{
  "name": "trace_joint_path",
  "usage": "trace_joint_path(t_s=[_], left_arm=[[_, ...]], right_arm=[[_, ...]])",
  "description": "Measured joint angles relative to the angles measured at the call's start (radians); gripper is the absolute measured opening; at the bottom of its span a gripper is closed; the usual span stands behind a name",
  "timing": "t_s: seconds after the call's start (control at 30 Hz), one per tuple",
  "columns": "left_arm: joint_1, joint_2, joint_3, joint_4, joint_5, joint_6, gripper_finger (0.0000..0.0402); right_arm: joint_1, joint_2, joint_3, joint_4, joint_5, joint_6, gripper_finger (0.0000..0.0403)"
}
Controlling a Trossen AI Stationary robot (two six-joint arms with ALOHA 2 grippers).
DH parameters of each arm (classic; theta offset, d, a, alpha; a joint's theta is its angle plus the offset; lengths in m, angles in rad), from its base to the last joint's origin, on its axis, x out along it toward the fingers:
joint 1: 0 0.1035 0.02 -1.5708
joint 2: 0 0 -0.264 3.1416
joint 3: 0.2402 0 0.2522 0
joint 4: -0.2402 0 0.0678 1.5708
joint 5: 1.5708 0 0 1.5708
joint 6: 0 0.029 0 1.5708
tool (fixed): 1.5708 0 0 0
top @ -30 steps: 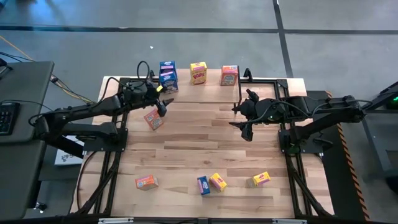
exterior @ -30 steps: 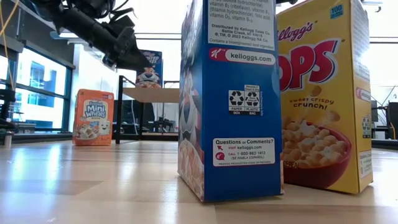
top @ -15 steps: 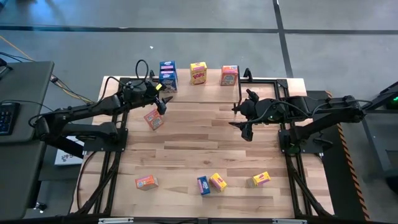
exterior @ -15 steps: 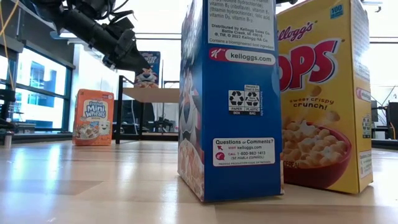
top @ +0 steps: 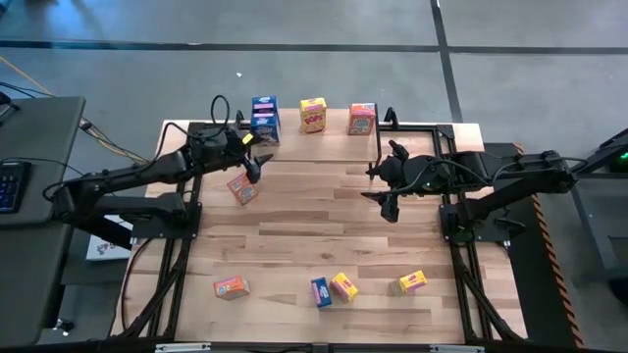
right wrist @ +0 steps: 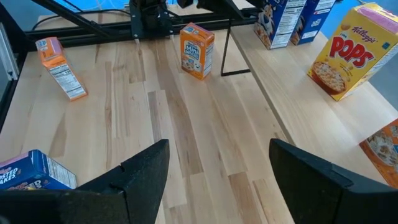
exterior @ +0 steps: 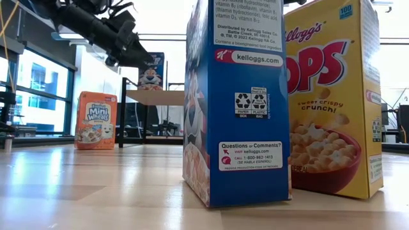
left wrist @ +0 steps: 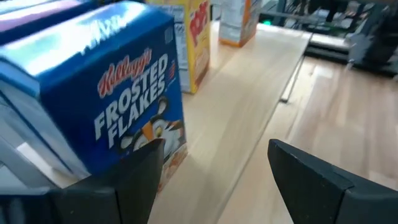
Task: Stack cereal on shelf
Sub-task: Put the right yellow cereal box on the shelf
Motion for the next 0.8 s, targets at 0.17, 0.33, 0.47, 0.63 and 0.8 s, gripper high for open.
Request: trace_joint_path(t_s=[0.17, 0.33, 0.47, 0.63, 0.8], left_arm=[[-0.027, -0.039, 0.0, 0.0, 0.039, -0.028, 0.028], [-0.072, -0.075, 0.0, 0.0, 0.06, -0.068, 0.028], [-0.115, -0.094, 0.0, 0.0, 0.06, -0.088, 0.028], [-0.163, -0.098, 0.0, 0.0, 0.06, -0.088, 0.028], [-0.183, -0.098, 0.0, 0.0, 0.057, -0.088, 0.028]], right_arm=[[0.0, 0.0, 0.0, 0.0, -0.019, 0.021, 0.0268], [0.0, 0.0, 0.0, 0.0, -0.101, 0.124, 0.0268], [0.012, 0.0, 0.0, 0.0, -0.161, 0.196, 0.0268], [0.055, 0.0, 0.0, -0.014, -0.182, 0.253, 0.0268], [0.115, 0.0, 0.0, -0.066, -0.238, 0.291, 0.0268]])
